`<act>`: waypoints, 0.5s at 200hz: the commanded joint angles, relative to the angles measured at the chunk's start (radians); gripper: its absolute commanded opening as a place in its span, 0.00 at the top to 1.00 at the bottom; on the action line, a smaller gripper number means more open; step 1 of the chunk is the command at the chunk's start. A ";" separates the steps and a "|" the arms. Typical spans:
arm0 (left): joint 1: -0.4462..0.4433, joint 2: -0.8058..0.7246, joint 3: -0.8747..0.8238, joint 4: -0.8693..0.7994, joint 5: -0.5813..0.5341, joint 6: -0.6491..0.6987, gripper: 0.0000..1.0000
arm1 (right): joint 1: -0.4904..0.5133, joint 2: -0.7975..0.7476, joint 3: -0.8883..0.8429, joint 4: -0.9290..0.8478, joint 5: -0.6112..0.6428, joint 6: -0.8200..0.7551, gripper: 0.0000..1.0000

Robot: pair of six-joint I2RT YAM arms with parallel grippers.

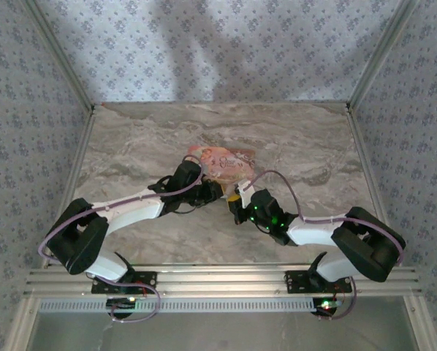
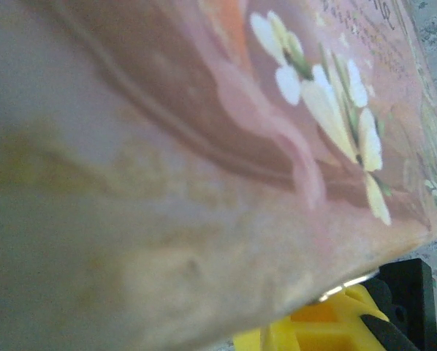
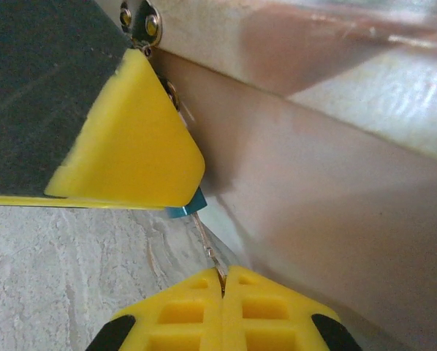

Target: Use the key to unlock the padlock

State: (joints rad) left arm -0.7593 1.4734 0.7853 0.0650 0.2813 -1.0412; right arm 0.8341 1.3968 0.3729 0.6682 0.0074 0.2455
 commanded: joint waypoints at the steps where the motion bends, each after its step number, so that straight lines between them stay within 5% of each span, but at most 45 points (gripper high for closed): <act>1: -0.008 -0.038 0.037 0.016 0.035 -0.025 0.77 | -0.004 -0.001 0.017 0.048 -0.013 -0.012 1.00; 100: -0.012 -0.044 0.042 0.002 0.035 -0.029 0.77 | -0.007 -0.019 -0.006 0.098 0.012 -0.018 1.00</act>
State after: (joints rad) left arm -0.7593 1.4658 0.7918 0.0551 0.2802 -1.0416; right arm 0.8326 1.3968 0.3717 0.6888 0.0078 0.2447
